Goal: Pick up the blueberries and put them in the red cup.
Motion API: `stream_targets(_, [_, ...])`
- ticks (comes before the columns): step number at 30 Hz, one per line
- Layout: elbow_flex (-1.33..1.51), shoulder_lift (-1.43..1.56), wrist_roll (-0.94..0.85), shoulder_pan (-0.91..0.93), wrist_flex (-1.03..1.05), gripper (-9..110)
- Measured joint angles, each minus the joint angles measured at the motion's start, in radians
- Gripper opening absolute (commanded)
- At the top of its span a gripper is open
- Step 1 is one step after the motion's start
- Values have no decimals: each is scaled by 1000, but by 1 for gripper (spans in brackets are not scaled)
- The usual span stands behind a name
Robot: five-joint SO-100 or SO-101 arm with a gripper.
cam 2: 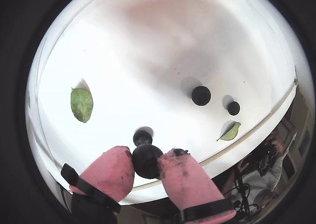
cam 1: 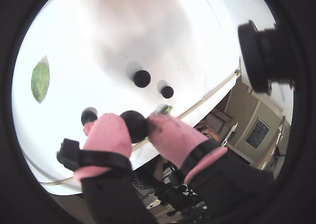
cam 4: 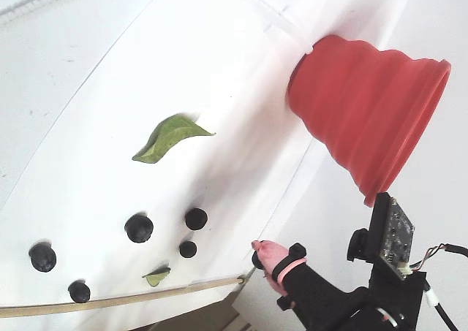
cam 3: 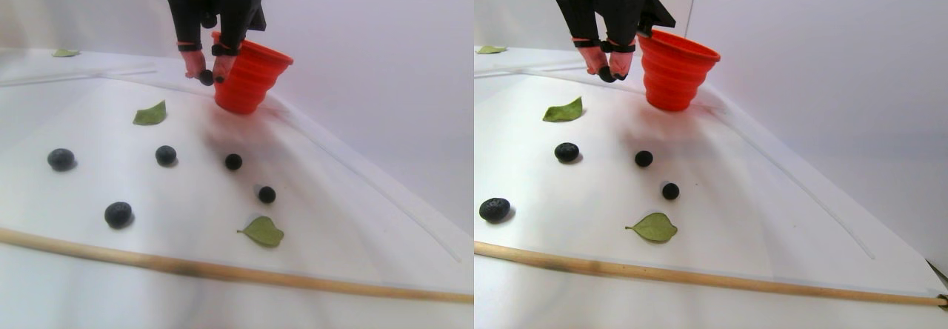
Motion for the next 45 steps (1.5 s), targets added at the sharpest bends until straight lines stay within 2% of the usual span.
stream_targets(22, [-247, -5, -120, 21, 28, 9])
stream_targets(45, [-457, -152, -140, 87, 29, 10])
